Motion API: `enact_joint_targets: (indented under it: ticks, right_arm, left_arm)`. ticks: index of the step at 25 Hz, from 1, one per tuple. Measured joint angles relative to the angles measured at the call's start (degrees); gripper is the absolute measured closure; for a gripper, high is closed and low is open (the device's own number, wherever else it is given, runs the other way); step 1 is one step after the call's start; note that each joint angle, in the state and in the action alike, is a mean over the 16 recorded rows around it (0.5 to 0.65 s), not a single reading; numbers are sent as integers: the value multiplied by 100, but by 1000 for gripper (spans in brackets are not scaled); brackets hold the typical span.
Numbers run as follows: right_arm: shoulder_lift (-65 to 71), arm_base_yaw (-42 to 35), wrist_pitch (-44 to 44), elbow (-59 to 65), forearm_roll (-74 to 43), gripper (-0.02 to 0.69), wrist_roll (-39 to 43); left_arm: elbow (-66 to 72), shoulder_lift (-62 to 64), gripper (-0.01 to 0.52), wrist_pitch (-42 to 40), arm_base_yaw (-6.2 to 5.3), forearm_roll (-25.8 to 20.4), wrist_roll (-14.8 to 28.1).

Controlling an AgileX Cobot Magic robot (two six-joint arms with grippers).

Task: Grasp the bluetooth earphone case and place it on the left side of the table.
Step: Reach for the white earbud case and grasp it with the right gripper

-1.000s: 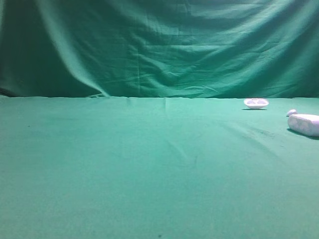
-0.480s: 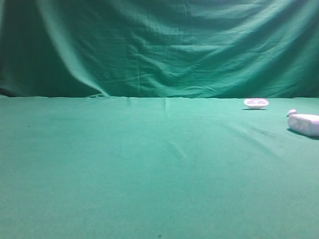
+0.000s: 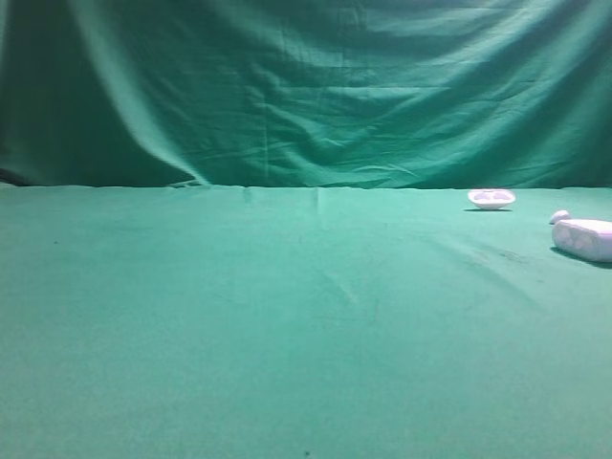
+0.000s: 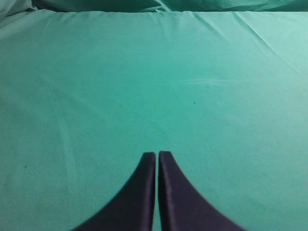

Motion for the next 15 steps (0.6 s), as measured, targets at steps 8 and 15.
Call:
enact_joint_targets:
  ticks: [8,15]
  right_arm:
    - [526,0,-572,-660,-5,665,127]
    - [1908,0,969,-1791,88,665,103]
  left_arm:
    - [0,0,514,0,0,0,0]
    - [0,0,514,0,0,0,0]
